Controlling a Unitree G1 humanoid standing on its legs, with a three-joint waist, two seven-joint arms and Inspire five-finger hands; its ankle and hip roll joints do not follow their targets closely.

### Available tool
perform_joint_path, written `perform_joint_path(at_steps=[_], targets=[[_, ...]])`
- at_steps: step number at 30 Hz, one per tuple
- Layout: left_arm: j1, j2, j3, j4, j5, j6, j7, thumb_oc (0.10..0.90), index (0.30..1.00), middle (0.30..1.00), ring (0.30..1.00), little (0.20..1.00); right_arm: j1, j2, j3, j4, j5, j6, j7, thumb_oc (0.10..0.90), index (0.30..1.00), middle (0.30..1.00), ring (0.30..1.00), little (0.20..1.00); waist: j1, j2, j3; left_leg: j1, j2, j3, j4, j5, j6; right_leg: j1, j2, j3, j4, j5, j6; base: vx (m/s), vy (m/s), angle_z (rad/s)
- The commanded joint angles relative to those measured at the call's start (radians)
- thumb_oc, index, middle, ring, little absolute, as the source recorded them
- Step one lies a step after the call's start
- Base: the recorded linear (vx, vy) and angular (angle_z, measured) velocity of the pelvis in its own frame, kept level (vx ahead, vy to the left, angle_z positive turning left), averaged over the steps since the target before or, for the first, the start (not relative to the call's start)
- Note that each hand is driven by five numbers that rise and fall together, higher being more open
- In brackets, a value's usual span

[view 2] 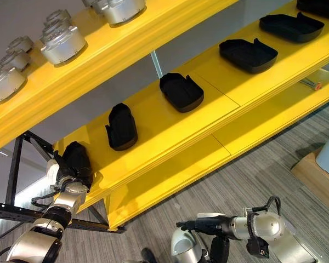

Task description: Move parts from the plastic box to the shelf.

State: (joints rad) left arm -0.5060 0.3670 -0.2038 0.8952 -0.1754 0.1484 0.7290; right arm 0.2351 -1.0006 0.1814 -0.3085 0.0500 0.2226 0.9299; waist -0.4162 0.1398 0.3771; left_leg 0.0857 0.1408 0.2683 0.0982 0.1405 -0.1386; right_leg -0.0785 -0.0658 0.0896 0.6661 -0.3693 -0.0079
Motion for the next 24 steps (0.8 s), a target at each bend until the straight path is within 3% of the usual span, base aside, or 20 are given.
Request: perform_joint_path(at_steps=[1,4,6,8,10,14,19,24], targets=[[-0.003,0.052,0.029,-0.015,0.084,-0.095,0.072,0.900,1.000,1.000,1.000,1.000,-0.016,0.017,-0.025,-0.137,0.032,-0.045,0.024,0.900,1.000,1.000,1.000,1.000,-0.011,-0.035,-0.060,-0.094,-0.014,-0.019,0.064,-0.065,0.009,-0.020,-0.032,-0.081,-0.197,0.120,0.049,-0.09,0.086,-0.12],[-0.035,0.072,0.025,-0.016,0.058,-0.162,0.081,0.900,1.000,1.000,1.000,1.000,-0.040,0.024,-0.012,-0.121,0.030,-0.064,0.001,0.900,1.000,1.000,1.000,1.000,-0.013,-0.035,-0.038,-0.125,-0.022,-0.014,0.073,-0.078,0.012,-0.072,-0.034,-0.065,-0.177,0.120,0.052,-0.16,0.057,-0.07],[-0.040,0.073,0.023,-0.021,0.057,-0.165,0.084,0.900,1.000,1.000,1.000,1.000,-0.046,0.025,-0.008,-0.117,0.031,-0.069,-0.006,0.900,1.000,1.000,1.000,1.000,-0.012,-0.036,-0.034,-0.130,-0.023,-0.014,0.074,-0.081,0.012,-0.080,-0.034,-0.063,-0.174,0.121,0.053,-0.13,0.024,-0.08],[-0.072,0.087,0.015,-0.036,0.070,-0.225,0.116,0.900,1.000,1.000,1.000,1.000,-0.092,0.029,0.019,-0.086,0.046,-0.099,-0.054,0.900,1.000,1.000,1.000,1.000,-0.005,-0.046,-0.011,-0.159,-0.026,-0.012,0.078,-0.089,0.012,-0.119,-0.034,-0.052,-0.170,0.130,0.056,-0.26,0.013,-0.09],[-0.077,0.093,0.016,-0.038,0.084,-0.233,0.118,0.900,1.000,1.000,1.000,1.000,-0.099,0.029,0.022,-0.077,0.051,-0.108,-0.064,0.900,1.000,1.000,1.000,1.000,-0.003,-0.048,-0.007,-0.165,-0.026,-0.012,0.079,-0.089,0.012,-0.124,-0.034,-0.051,-0.170,0.132,0.057,-0.18,0.001,-0.04],[-0.119,0.161,0.020,-0.086,0.135,-0.347,0.193,0.900,1.000,1.000,1.000,1.000,-0.172,0.049,0.068,-0.016,0.073,-0.166,-0.153,0.900,1.000,1.000,1.000,1.000,0.031,-0.063,0.028,-0.212,-0.026,-0.028,0.090,-0.087,0.015,-0.158,-0.030,-0.045,-0.172,0.147,0.056,-0.25,-0.055,-0.03],[-0.150,0.200,0.006,-0.117,0.143,-0.334,0.211,0.900,1.000,1.000,1.000,1.000,-0.203,0.063,0.092,0.005,0.090,-0.187,-0.190,0.900,1.000,1.000,1.000,1.000,0.052,-0.076,0.048,-0.233,-0.021,-0.043,0.097,-0.083,0.018,-0.163,-0.024,-0.042,-0.186,0.163,0.055,-0.14,-0.071,0.05],[-0.277,0.278,-0.035,-0.122,0.230,-0.356,0.228,0.900,1.000,1.000,1.000,1.000,-0.293,0.129,0.169,0.029,0.097,-0.188,-0.284,0.900,1.000,1.000,1.000,1.000,0.085,-0.111,0.080,-0.291,-0.008,-0.055,0.123,-0.092,0.023,-0.201,-0.009,-0.042,-0.193,0.177,0.054,-0.24,-0.152,0.06]])
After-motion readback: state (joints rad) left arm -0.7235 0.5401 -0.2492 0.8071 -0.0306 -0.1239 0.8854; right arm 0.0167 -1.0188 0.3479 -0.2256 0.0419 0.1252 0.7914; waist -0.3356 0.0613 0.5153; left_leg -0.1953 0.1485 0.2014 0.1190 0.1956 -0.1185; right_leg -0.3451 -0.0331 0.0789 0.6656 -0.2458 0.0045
